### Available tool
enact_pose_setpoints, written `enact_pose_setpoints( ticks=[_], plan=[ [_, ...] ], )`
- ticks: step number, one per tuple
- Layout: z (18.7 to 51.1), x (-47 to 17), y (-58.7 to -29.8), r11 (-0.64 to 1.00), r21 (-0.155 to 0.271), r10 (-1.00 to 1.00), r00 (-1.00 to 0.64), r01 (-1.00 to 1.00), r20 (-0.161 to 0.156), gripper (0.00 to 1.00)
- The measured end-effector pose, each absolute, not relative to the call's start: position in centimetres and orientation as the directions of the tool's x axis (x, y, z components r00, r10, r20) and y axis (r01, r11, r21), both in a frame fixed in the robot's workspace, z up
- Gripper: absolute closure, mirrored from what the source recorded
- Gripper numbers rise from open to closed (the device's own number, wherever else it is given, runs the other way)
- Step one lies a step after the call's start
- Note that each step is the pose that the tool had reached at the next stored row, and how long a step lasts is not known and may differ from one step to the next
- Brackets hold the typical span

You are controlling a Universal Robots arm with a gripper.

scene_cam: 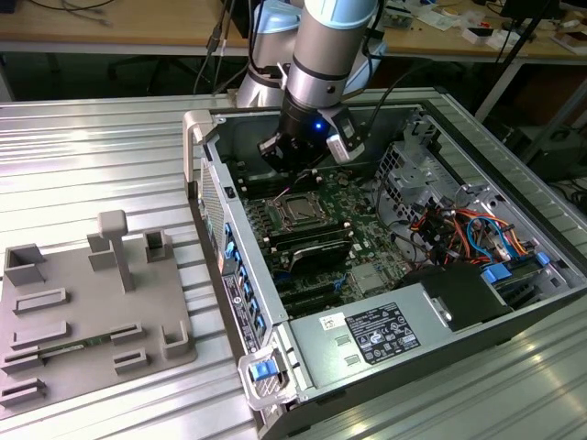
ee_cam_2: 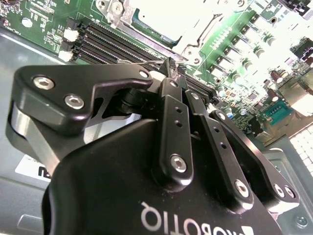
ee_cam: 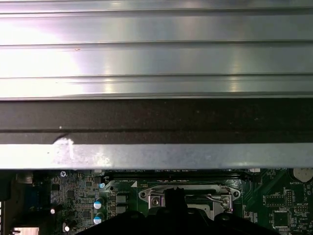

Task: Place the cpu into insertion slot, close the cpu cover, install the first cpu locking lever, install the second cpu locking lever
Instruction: 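Install the first cpu locking lever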

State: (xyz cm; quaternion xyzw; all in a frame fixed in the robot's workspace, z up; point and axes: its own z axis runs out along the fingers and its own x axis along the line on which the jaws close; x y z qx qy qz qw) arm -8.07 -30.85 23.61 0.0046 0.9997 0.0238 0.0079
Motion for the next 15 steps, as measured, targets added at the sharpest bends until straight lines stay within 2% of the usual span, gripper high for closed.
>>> enact_pose_setpoints(
  ticks=[15],
  plan=[
    [23.13, -7.13, -30.51, 0.998, 0.048, -0.039, -0.999, -0.039, -0.015, 0.89]
  ],
)
